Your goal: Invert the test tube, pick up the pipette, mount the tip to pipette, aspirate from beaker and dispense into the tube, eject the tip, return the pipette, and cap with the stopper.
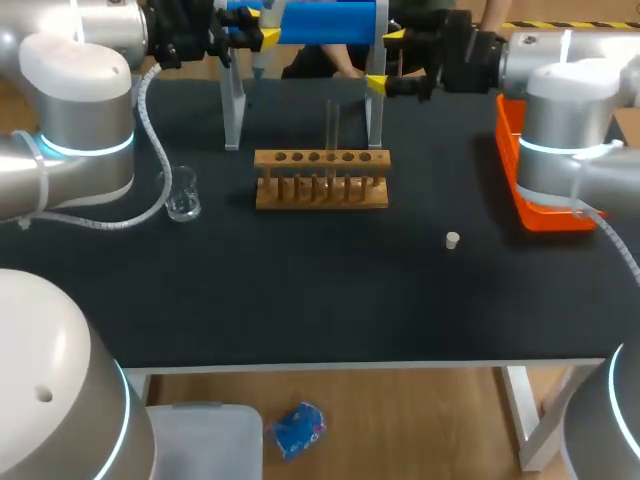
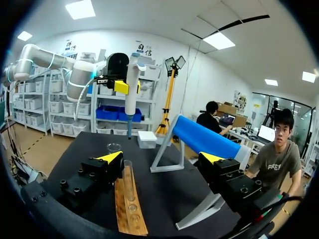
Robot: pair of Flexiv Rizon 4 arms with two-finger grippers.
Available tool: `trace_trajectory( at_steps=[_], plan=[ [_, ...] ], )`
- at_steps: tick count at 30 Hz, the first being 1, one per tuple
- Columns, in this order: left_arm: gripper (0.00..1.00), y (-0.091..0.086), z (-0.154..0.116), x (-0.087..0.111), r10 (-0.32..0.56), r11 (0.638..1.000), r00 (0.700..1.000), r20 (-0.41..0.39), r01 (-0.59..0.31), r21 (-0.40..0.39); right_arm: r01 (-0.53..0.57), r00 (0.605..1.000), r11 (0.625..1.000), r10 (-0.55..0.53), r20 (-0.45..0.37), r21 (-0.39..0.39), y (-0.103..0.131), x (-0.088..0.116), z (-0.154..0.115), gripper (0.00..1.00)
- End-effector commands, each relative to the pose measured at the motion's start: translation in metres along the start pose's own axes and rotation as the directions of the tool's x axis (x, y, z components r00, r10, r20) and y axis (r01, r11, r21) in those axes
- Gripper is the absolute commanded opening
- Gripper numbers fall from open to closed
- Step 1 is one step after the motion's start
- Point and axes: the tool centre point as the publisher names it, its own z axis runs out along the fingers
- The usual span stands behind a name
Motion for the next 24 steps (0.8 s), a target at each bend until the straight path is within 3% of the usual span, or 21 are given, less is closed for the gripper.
trace_trajectory(
  at_steps=[1,10,24],
  plan=[
    [0.0,-0.001,0.01,-0.011,0.001,1.0,1.0,0.017,-0.001,-0.008,-0.005,1.0,1.0,0.005,0.012,0.012,0.005,-0.005,0.021,1.0],
    [0.0,0.003,0.019,-0.027,-0.015,1.0,0.999,0.039,0.015,-0.013,-0.04,0.998,0.999,0.04,0.046,0.0,0.008,-0.014,0.039,1.0],
    [0.0,0.004,0.019,-0.028,-0.021,0.999,0.999,0.046,0.022,-0.032,-0.044,0.998,0.999,0.044,0.052,0.005,0.009,-0.013,0.038,1.0]
  ],
)
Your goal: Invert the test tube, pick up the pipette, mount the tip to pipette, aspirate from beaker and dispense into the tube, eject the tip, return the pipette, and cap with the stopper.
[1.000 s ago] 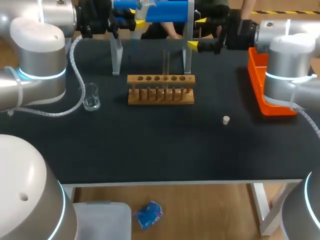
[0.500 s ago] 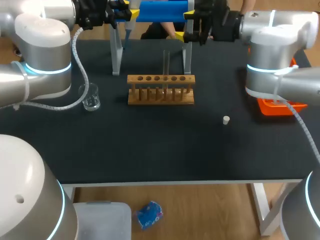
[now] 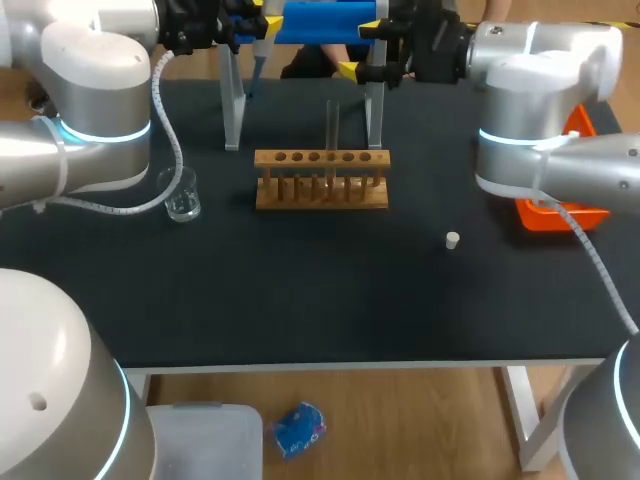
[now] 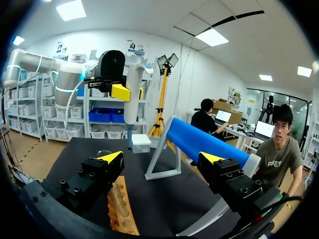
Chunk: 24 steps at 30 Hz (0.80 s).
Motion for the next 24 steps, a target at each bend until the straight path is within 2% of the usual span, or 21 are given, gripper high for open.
trace_trajectory(
  at_steps=[1,3,6,10,22,24],
  plan=[
    [0.0,-0.001,0.0,0.0,-0.001,1.0,1.0,0.0,0.001,-0.003,0.0,1.0,1.0,0.0,-0.001,0.002,0.001,0.0,-0.001,1.0],
    [0.0,-0.001,0.0,0.0,-0.001,1.0,1.0,0.0,0.001,-0.003,0.0,1.0,1.0,0.0,-0.001,0.002,0.001,0.0,-0.001,1.0],
    [0.0,0.007,-0.003,-0.007,-0.044,0.999,0.998,0.043,0.044,0.004,0.0,1.0,1.0,0.0,-0.001,0.002,0.001,0.0,-0.001,1.0],
    [0.0,0.014,-0.006,-0.024,-0.069,0.998,0.994,0.089,0.07,-0.001,0.0,1.0,1.0,0.0,-0.001,0.002,0.001,0.0,-0.001,1.0],
    [0.0,0.016,-0.004,-0.085,-0.063,0.995,0.985,0.163,0.075,-0.07,0.0,1.0,1.0,0.0,-0.001,0.002,0.001,0.0,-0.001,1.0],
    [0.0,0.017,-0.004,-0.089,-0.066,0.993,0.984,0.166,0.08,-0.081,0.0,1.0,1.0,0.0,-0.001,0.002,0.001,0.0,-0.001,1.0]
  ],
)
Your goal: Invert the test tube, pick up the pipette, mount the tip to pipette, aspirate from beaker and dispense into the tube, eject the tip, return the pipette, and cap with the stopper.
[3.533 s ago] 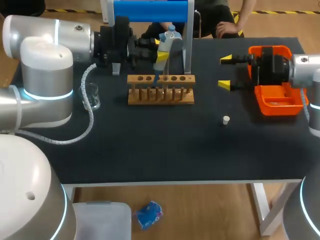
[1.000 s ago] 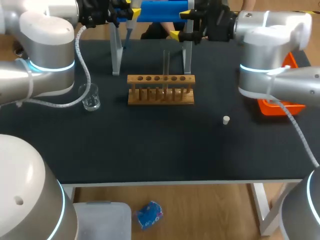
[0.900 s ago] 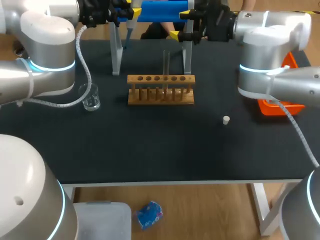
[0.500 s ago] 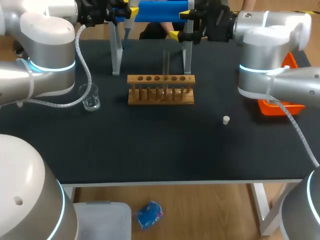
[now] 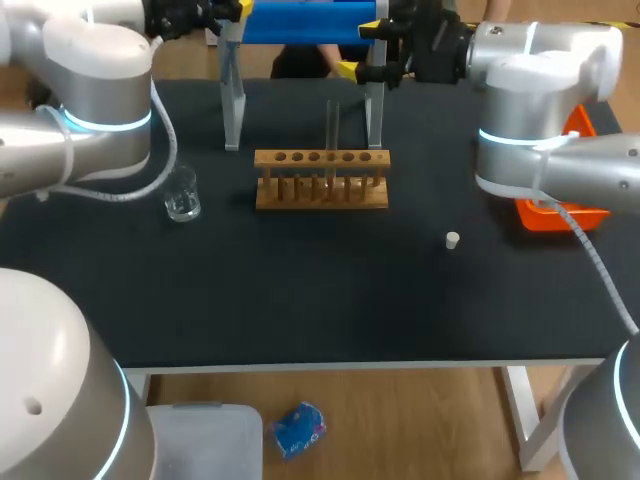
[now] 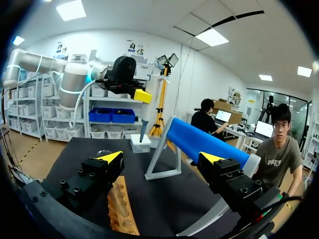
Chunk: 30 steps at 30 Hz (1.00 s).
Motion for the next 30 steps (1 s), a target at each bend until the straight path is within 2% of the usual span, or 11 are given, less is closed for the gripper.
trace_trajectory(
  at_steps=[1,17,24,30],
  plan=[
    [0.0,-0.006,0.011,-0.01,-0.004,0.999,1.0,-0.012,0.004,-0.039,0.0,1.0,1.0,0.0,-0.001,0.002,0.0,0.0,-0.001,1.0],
    [0.0,-0.006,0.011,-0.01,-0.004,0.999,1.0,-0.012,0.004,-0.039,0.0,1.0,1.0,0.0,-0.001,0.002,0.0,0.0,-0.001,1.0],
    [0.0,0.003,0.022,-0.017,-0.027,0.999,0.999,0.034,0.028,-0.031,0.0,1.0,1.0,0.0,-0.001,0.002,0.0,0.0,-0.001,1.0],
    [0.0,0.014,0.026,-0.025,-0.055,0.997,0.993,0.107,0.061,-0.051,0.0,1.0,1.0,0.0,-0.001,0.002,0.0,0.0,-0.001,1.0]
  ],
)
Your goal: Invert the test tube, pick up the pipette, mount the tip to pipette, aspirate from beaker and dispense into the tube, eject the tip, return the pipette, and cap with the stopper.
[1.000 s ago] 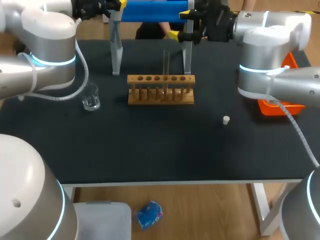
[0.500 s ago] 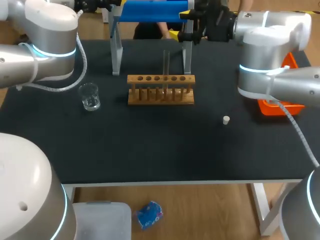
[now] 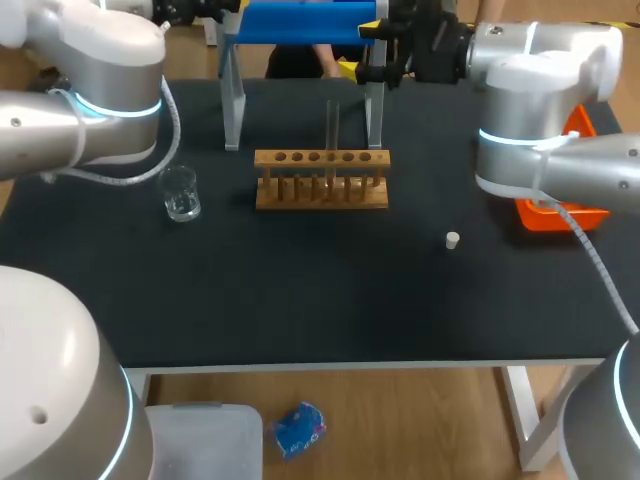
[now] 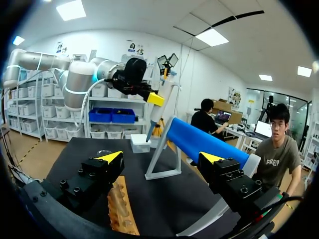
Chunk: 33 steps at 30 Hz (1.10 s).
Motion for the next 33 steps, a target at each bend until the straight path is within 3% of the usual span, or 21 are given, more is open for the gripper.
trace_trajectory(
  at_steps=[1,9,19,33],
  plan=[
    [0.0,0.007,0.01,-0.002,-0.02,1.0,0.999,0.047,0.02,0.006,0.0,1.0,1.0,0.0,-0.001,0.002,0.0,0.0,-0.001,1.0],
    [0.0,0.018,0.011,-0.015,-0.082,0.997,0.988,0.133,0.082,0.003,0.0,1.0,1.0,0.0,-0.001,0.002,0.0,0.0,-0.001,1.0],
    [0.0,0.017,0.019,-0.02,-0.102,0.993,0.971,0.217,0.114,-0.043,0.0,1.0,1.0,0.0,-0.001,0.002,0.0,0.0,-0.001,1.0],
    [0.0,0.017,0.019,-0.02,-0.096,0.993,0.972,0.215,0.108,-0.044,0.0,1.0,1.0,0.0,-0.001,0.002,0.0,0.0,-0.001,1.0]
  ],
)
